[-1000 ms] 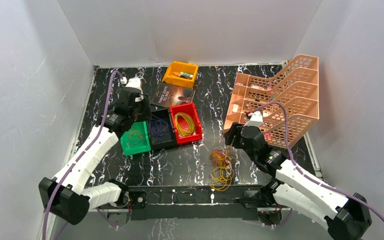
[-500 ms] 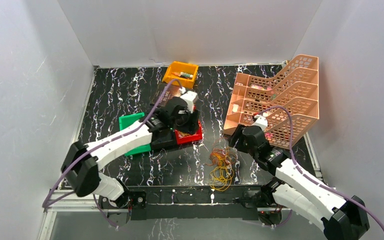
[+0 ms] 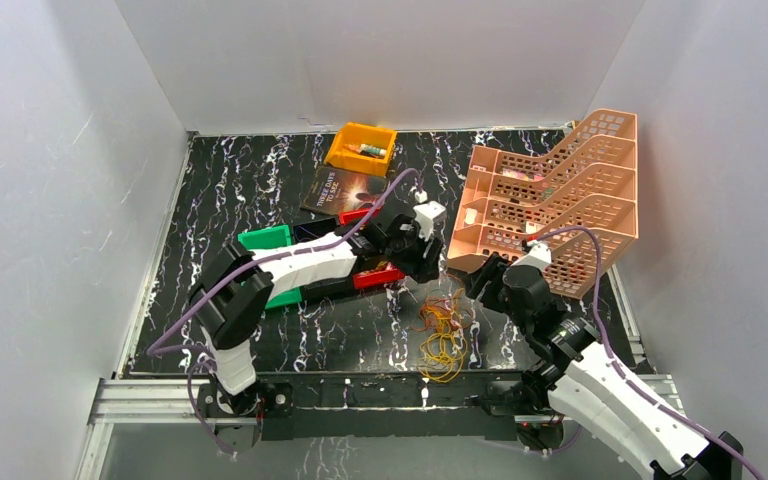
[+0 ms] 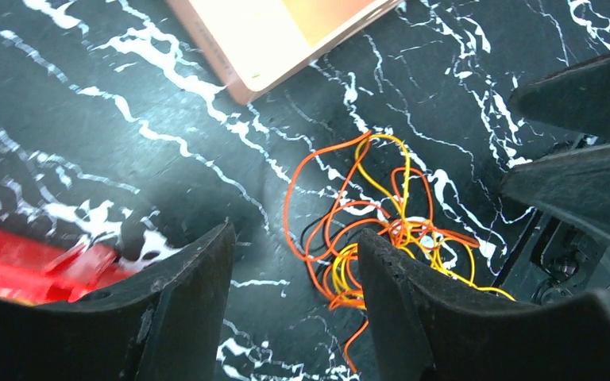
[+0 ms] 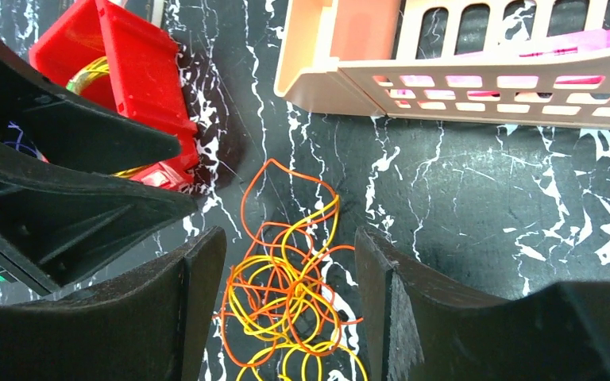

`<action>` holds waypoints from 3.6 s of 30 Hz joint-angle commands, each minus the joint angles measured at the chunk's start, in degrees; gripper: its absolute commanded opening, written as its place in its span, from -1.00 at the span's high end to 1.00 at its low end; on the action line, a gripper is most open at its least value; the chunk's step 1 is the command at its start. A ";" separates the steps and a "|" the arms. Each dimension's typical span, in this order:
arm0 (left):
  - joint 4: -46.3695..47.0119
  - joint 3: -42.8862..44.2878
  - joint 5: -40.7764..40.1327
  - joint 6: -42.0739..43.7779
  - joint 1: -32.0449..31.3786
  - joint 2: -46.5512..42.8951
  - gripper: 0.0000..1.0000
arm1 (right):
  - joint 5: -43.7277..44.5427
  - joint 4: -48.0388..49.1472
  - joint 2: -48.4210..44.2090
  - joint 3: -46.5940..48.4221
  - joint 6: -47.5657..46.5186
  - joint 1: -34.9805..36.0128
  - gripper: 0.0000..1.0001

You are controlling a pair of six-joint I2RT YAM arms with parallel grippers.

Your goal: Untangle the cables

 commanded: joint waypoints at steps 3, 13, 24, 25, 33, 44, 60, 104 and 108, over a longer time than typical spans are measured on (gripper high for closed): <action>3.56 4.31 8.48 4.05 -1.35 3.64 -0.16 | 1.04 0.05 1.15 1.64 -1.25 -0.25 -0.39; 3.14 6.66 10.38 7.74 -1.77 8.71 -0.19 | 1.24 -0.55 0.35 2.22 -2.26 -0.23 -0.39; 1.93 9.15 7.87 10.57 -1.77 12.03 -0.19 | 1.05 -0.55 0.76 2.37 -2.74 -0.21 -0.39; 2.07 9.27 8.21 10.47 -1.77 12.34 -0.19 | 1.03 -0.57 0.72 2.36 -2.75 -0.29 -0.39; 3.82 9.95 9.92 9.02 -1.80 14.76 -0.15 | 1.09 -0.89 0.71 2.27 -2.89 -0.26 -0.39; 3.16 10.92 9.64 7.61 -1.77 15.74 0.39 | 1.05 -0.86 0.58 2.05 -2.91 -0.23 -0.39; -0.24 10.07 6.35 6.06 -1.78 6.74 1.00 | -1.65 6.38 0.38 -0.06 -4.43 -0.25 -0.39; -10.10 16.17 4.32 0.30 -2.59 -14.48 1.00 | -18.21 57.97 31.28 -9.75 -3.77 -0.22 -0.41; -14.66 22.89 1.47 2.22 -2.57 -13.51 1.00 | -20.37 57.04 31.99 -10.56 -3.19 -0.21 -0.40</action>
